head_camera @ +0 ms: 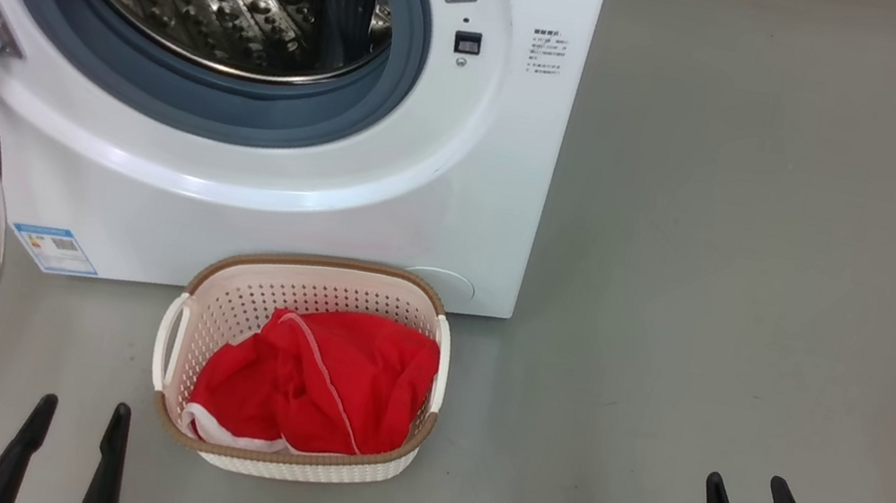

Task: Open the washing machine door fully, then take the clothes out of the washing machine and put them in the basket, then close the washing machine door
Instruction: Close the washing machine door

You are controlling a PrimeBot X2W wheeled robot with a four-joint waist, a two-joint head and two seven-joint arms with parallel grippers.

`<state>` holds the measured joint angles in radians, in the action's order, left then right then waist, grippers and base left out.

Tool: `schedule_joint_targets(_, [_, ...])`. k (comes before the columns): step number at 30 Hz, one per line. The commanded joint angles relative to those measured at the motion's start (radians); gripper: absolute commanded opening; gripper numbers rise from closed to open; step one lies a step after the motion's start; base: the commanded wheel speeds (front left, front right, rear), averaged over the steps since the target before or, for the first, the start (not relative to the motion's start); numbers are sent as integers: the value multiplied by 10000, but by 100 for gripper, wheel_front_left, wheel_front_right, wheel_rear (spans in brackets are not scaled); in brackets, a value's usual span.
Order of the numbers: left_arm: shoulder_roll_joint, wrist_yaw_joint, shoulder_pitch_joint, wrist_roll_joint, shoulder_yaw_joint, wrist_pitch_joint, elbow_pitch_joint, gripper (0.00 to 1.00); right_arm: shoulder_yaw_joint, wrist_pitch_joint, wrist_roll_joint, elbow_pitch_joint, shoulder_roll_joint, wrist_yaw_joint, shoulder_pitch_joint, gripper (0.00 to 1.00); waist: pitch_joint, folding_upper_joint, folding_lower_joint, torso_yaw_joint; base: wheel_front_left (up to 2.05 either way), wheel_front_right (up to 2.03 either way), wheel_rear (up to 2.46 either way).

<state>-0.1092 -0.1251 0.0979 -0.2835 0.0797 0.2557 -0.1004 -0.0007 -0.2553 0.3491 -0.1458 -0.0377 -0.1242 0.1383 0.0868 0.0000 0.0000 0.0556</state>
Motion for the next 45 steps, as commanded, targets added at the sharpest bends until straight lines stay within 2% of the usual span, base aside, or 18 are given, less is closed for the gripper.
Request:
schedule_joint_targets(1, [-155, -56, -379, -48, 316, 61, 231, 100, 196, -65, -32, 232, -125, -65, -292, 100, -24, 0, 0, 7, -45, 45, 0])
schedule_joint_targets(18, [73, -56, -331, 14, 467, 61, 20, 100, 222, -65, -85, 216, -125, -65, -145, 100, -292, 0, 0, 185, -3, 3, 0])
schedule_joint_targets(26, [209, -56, -229, 28, 417, 61, -169, 100, 380, -65, -137, 216, -125, -65, -48, 100, -386, 0, 0, 677, 0, 0, 0])
schedule_joint_targets(34, [417, -56, -230, -26, 439, 61, -438, 100, 542, -65, -270, 125, -173, -65, -194, 100, -330, 0, 0, 1735, 0, 0, 0])
schedule_joint_targets(45, [573, -56, -131, -264, 486, 61, -733, 100, 1114, -65, -192, -106, -428, -65, -387, 100, -467, 0, 0, 3644, 0, 0, 0])
